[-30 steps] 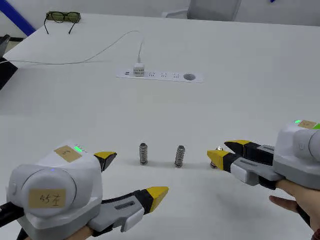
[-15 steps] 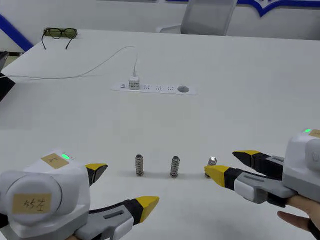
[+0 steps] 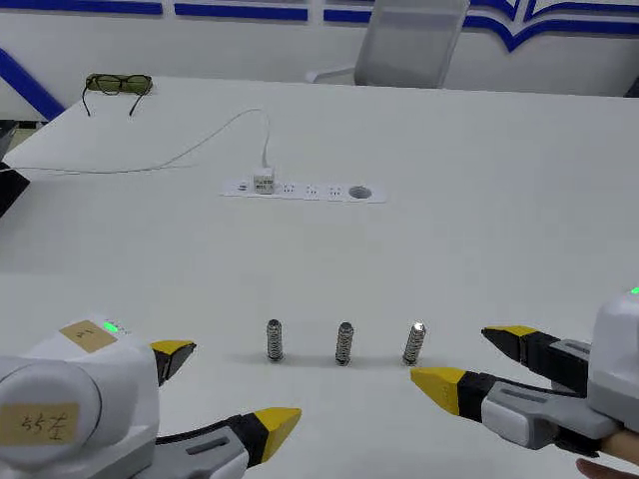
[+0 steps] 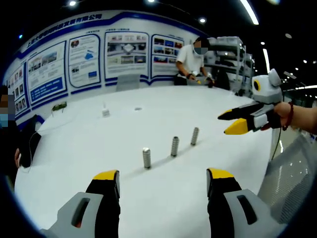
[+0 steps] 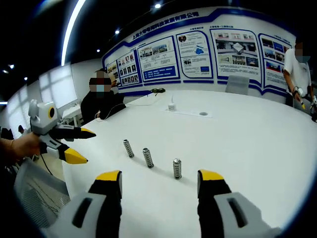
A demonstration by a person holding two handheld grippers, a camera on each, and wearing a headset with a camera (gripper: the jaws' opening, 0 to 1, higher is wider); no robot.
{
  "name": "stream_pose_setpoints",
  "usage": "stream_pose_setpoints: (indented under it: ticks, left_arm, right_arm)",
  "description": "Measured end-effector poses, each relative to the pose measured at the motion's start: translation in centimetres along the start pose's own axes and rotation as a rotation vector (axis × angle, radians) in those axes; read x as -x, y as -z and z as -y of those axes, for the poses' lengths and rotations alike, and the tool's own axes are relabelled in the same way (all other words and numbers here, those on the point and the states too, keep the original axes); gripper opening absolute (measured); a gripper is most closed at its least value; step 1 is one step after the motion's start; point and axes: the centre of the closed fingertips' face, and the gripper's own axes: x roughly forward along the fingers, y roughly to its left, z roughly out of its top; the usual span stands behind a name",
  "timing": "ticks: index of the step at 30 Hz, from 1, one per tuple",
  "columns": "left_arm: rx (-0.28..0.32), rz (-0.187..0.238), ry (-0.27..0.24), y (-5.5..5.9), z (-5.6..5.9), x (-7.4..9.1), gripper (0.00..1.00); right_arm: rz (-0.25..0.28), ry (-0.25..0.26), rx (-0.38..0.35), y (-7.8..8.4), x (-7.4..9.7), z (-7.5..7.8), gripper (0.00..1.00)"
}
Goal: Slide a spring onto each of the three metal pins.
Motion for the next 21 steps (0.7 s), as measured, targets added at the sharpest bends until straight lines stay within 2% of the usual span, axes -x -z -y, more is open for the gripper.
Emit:
stream_pose_setpoints:
  ticks: [5,10,21]
  left_arm:
    - [-0.012,-0.018,-0.008,0.5,0.0,0.5,0.73]
    - [-0.003,-0.015,-0.013,0.8,0.0,1.0,0.74]
    - [-0.007,-0.032,-0.024,1.3,-0.1,1.7,0.77]
  right_arm:
    - [0.01,0.004,0.008,0.0,0.9,-0.5,0.66]
    - [0.007,0.006,0.021,0.4,1.5,-0.9,0.7]
    - [-0.015,0.007,0.005,1.5,2.1,-1.6,0.77]
